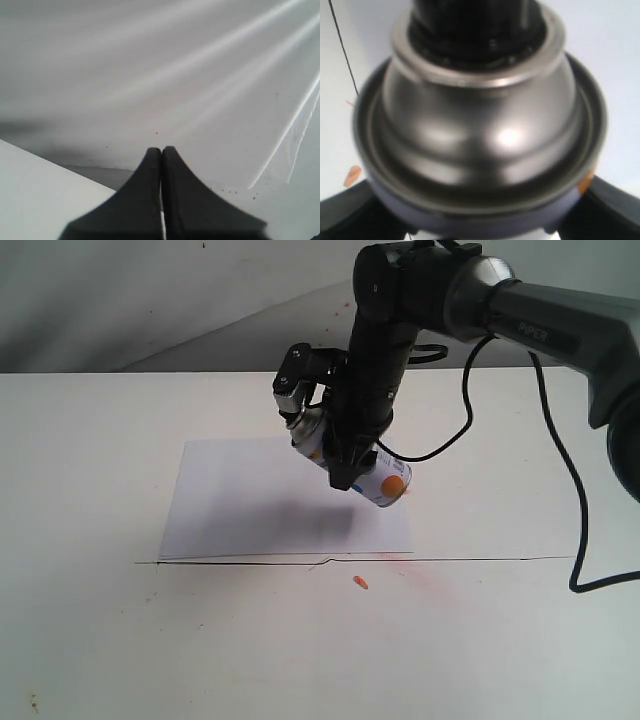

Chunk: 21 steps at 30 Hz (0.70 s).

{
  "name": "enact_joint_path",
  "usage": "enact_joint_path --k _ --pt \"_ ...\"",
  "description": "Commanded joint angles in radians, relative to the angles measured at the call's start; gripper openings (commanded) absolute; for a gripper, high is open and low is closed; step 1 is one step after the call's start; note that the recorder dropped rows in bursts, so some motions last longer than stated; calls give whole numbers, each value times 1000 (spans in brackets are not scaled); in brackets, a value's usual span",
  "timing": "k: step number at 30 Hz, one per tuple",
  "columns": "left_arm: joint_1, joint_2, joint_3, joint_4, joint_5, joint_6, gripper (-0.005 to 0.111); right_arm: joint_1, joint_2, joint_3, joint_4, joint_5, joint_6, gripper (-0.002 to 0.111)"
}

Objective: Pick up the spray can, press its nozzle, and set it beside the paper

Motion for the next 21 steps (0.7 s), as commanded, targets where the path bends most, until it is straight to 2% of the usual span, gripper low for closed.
enact_joint_path --k 1,11,16,21 --pt "-5 270 -238 8 149 2 0 -1 -20 -11 19 0 4 0" --pt "-5 983 -856 4 640 107 0 -1 -20 -11 19 0 4 0" --pt "-5 1226 -1023 -20 690 145 0 -1 -20 -11 19 0 4 0" --pt "-5 1373 -1083 -73 692 210 0 -1 -20 -11 4 0 4 0"
